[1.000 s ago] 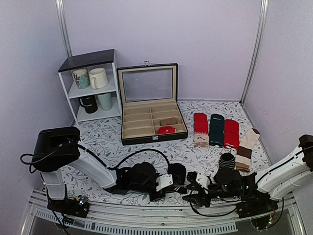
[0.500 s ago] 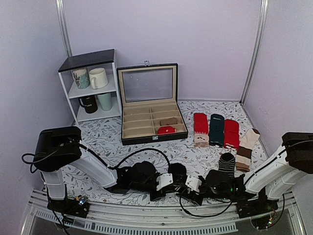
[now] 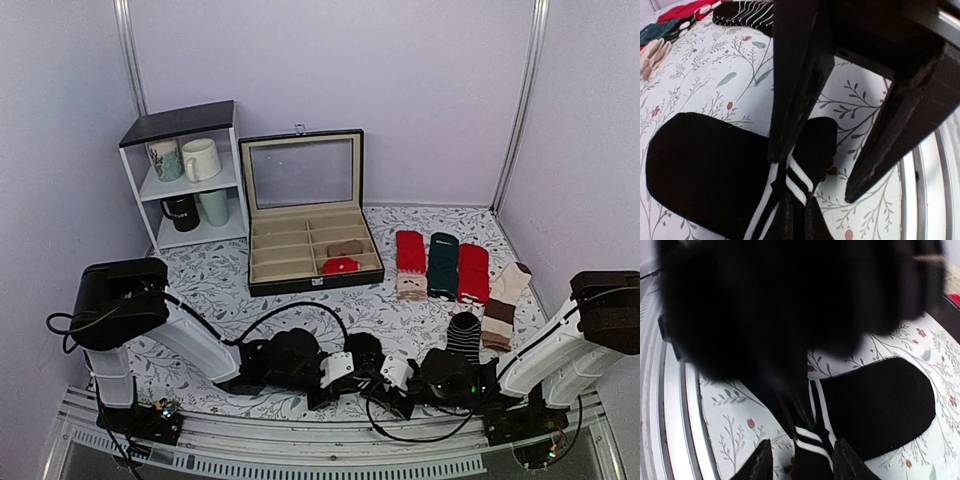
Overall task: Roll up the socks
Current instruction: Roll a pair of socks at the center of the board.
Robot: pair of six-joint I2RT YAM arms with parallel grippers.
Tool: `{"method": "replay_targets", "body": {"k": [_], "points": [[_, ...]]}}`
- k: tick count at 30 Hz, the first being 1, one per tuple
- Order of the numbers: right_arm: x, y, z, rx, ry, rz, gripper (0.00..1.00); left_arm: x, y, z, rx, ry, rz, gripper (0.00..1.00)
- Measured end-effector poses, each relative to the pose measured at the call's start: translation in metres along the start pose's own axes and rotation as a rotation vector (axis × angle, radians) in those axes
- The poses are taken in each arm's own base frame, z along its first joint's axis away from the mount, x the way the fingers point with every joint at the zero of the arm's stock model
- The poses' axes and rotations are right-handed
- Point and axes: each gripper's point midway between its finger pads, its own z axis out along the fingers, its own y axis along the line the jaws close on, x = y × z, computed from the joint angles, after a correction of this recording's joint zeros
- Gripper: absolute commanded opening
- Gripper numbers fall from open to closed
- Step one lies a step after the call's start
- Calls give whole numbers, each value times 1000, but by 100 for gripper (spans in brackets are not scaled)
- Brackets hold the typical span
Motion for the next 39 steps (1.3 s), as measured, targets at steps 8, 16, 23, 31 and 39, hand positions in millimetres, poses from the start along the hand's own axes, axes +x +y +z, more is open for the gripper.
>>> {"method": "replay_targets", "body": {"k": [8,16,23,31,39], "points": [[-1,-13,-15,53,-9,5,50,-1,0,1,1,-3,1,0],[-2,-6,-15,8,-14,-47,50,-1,0,2,3,-4,0,0],[14,-12,-9,38,28,-67,51,-2,0,3,4,-5,0,0],[13,-17,-4,72,10,-57,46,-2,1,2,9,-6,-7,0],[15,-15,0,62,0,9,32,-2,0,3,15,-6,-25,0]]}}
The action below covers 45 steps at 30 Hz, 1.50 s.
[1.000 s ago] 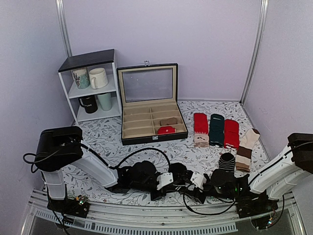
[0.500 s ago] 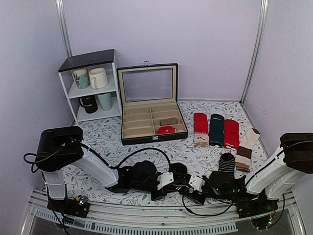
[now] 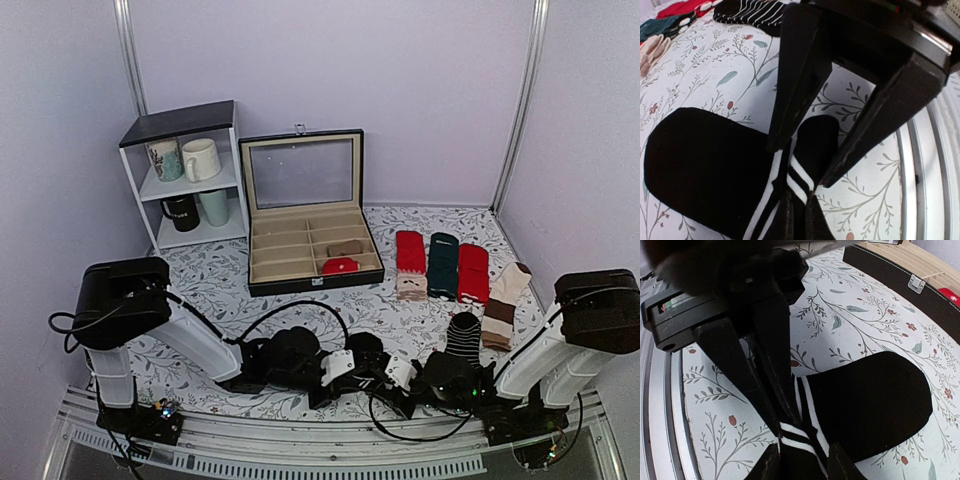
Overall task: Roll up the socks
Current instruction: Roll a pair of socks at the center of the board.
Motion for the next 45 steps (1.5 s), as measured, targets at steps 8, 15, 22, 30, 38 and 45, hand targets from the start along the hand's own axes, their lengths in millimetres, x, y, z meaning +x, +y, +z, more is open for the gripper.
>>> {"method": "replay_targets", "body": {"k": [8,15,22,30,38,45], "points": [[15,-3,-6,10,12,99,50,-1,1,3,3,-2,-3,0],[21,-11,-23,29,4,103,54,-2,1,4,6,-6,2,0],[11,-12,-36,5,-72,65,56,-3,1,6,9,-11,7,0],[-1,-14,-24,-40,-128,33,56,-4,1,7,12,-12,10,0],[7,-12,-14,-96,-137,49,54,-4,1,7,12,-13,9,0],[-4,-6,-8,-143,-173,58,50,-4,1,7,12,-13,9,0]]}}
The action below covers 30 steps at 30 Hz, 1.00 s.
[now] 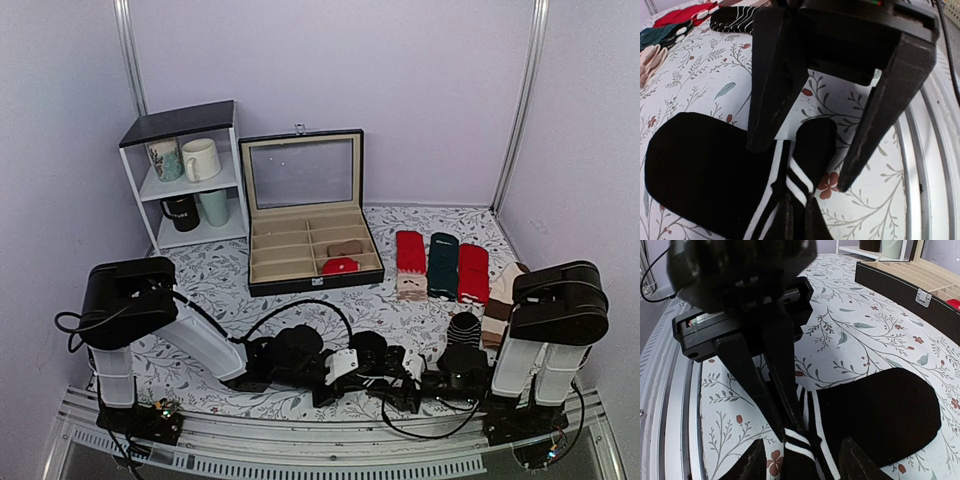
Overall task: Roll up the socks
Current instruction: Roll a pair of socks at the center of the board.
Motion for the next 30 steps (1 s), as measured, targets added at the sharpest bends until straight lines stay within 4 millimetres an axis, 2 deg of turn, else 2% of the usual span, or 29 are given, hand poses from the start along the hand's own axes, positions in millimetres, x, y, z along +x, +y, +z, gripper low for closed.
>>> {"method": "replay_targets", "body": {"k": [3,6,16,23,24,28,30], "points": [[-2,2,4,-15,-2,9,46,0,0,0,0,0,0,0],[9,2,4,-18,30,36,45,0,0,0,0,0,0,0],[19,1,-6,-7,31,119,35,0,0,0,0,0,0,0],[16,0,0,-6,28,133,38,0,0,0,0,0,0,0],[15,0,1,-6,28,132,36,0,0,0,1,0,0,0],[14,0,7,-8,41,129,14,0,-1,0,4,-1,0,0],[14,0,10,-8,49,130,10,0,-1,0,4,-2,0,0]]}}
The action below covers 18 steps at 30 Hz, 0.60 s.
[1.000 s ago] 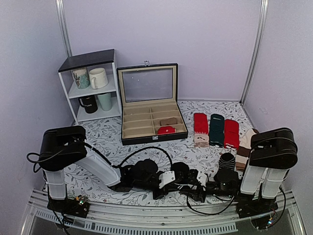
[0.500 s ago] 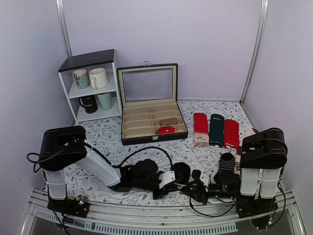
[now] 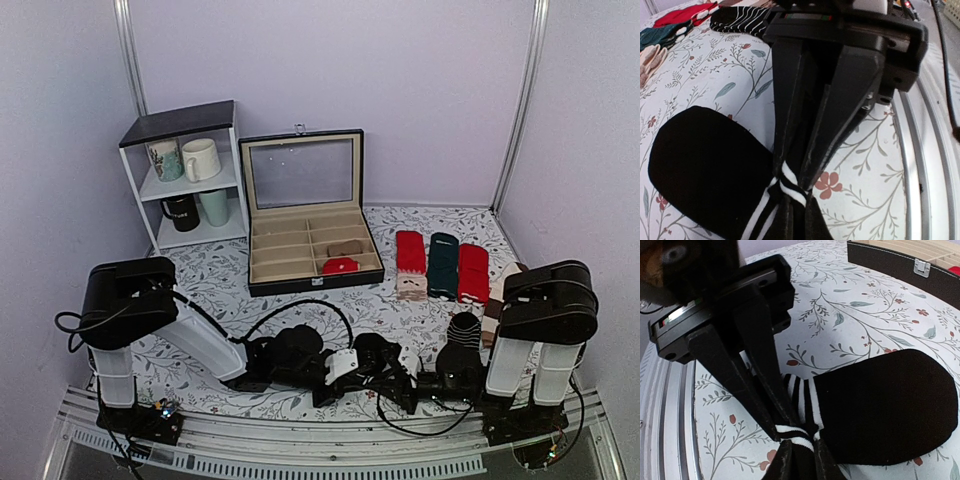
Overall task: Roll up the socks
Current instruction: Roll a pair of socks at the center of the board.
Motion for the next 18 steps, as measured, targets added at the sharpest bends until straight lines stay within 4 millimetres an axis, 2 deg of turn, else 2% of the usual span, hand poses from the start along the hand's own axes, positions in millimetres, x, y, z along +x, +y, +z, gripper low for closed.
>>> {"method": "replay_targets", "body": {"k": [4,5,6,7,10,14,18], "points": [[1,1,0,-4,17,20,8,0,0,0,-2,0,0,6],[1,1,0,-4,21,34,8,0,1,0,-5,-1,1,14],[1,1,0,-6,24,42,8,0,1,-1,-7,-1,1,27],[1,1,0,-8,28,57,8,0,2,-2,-13,2,2,30],[1,3,1,-16,37,104,7,0,4,-9,-45,4,27,31],[2,5,-1,-37,48,180,7,8,7,-33,-118,34,83,33],[5,9,-6,-66,70,275,7,-6,15,-54,-185,-10,167,33]]}}
